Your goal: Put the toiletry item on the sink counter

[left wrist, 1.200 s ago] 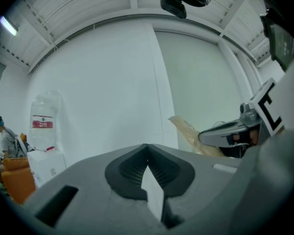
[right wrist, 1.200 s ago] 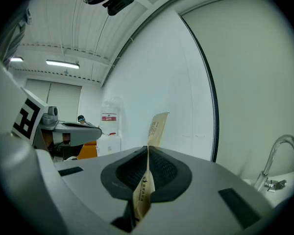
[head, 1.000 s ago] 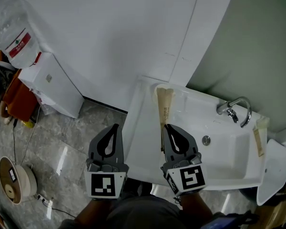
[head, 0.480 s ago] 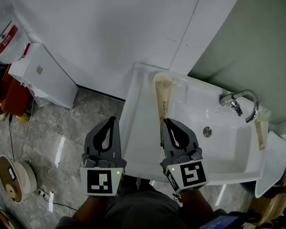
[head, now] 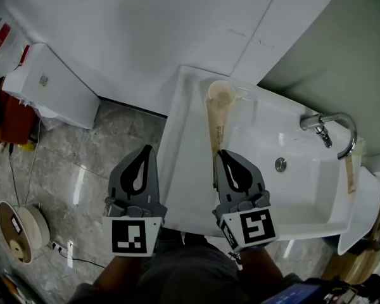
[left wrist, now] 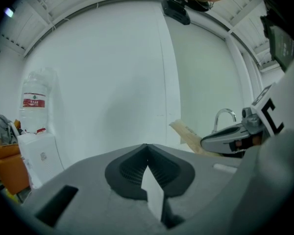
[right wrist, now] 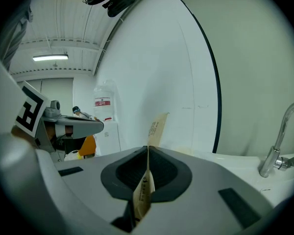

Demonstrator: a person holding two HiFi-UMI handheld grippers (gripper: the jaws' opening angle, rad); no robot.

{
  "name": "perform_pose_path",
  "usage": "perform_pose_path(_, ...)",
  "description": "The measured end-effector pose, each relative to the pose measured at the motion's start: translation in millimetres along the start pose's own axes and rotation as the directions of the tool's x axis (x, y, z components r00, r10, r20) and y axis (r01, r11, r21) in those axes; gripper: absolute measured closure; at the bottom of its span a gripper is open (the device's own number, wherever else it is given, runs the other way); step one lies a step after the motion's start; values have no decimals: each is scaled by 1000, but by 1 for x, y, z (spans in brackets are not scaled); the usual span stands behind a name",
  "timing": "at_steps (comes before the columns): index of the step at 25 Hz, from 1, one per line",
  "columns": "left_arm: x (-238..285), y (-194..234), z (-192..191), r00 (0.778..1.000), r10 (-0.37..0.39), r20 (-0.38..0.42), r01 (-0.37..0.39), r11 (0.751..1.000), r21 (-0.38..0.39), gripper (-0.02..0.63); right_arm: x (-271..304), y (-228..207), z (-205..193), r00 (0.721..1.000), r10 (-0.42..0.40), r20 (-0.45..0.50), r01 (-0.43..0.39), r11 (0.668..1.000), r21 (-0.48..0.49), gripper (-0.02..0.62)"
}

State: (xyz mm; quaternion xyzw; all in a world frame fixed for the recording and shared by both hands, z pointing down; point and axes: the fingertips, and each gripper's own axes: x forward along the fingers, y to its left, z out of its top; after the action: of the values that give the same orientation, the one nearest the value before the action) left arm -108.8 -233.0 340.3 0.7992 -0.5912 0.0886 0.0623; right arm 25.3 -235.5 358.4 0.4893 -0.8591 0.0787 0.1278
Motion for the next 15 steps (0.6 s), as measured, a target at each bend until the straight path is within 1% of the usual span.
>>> perform_pose_path(5,10,2,-11,1000,-18,-24,18,1000,-2,595,11,-2,-13,1000,-2,-29,2,1000,17,578)
perform_pose_path(15,27,11,-31,997,-28,-69,27,999,-19,595,29,-3,-39,996,1,-86,3,999,40,578)
